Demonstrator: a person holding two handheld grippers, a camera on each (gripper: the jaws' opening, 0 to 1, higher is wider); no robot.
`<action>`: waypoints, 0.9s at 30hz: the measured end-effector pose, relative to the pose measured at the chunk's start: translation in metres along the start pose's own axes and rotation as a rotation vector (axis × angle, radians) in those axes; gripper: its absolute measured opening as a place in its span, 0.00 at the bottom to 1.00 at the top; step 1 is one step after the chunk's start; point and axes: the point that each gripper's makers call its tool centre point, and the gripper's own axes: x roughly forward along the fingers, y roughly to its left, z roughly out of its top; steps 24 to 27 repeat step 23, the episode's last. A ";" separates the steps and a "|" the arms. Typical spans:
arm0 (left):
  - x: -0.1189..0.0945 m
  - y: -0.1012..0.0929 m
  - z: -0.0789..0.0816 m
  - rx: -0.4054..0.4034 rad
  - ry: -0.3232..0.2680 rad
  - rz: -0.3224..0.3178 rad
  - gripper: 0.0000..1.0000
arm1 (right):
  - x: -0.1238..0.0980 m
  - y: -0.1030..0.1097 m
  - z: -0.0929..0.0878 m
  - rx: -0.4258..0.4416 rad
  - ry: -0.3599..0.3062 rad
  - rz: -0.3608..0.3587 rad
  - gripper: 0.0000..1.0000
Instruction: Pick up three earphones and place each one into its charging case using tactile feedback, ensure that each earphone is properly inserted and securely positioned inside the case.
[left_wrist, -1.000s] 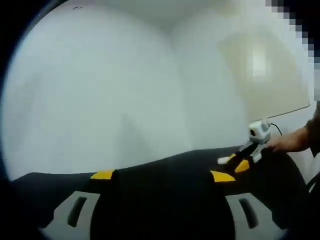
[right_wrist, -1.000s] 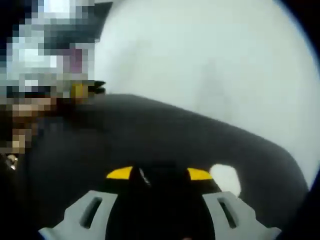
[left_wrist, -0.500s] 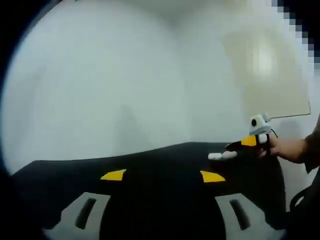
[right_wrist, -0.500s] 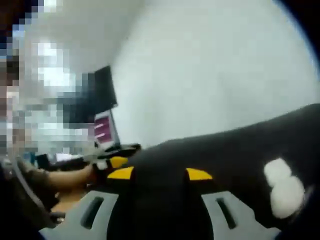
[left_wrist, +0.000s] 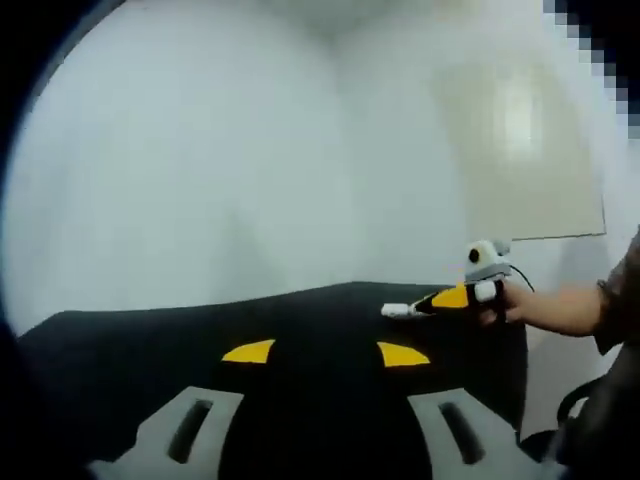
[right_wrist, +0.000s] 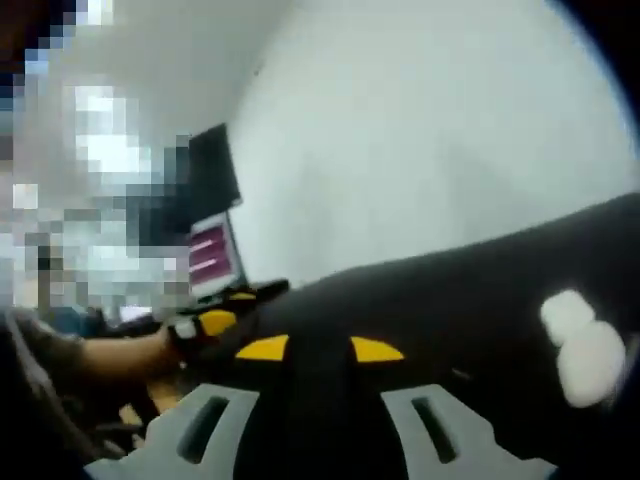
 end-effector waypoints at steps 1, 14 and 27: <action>0.001 -0.001 -0.003 0.000 0.010 -0.007 0.35 | 0.002 0.011 0.006 -0.003 -0.020 0.038 0.24; -0.002 -0.021 -0.018 0.025 0.032 -0.044 0.39 | 0.015 0.003 -0.031 -0.209 0.064 -0.036 0.25; 0.006 -0.052 -0.030 0.141 0.075 -0.108 0.53 | 0.011 0.017 -0.040 -0.318 0.096 -0.040 0.27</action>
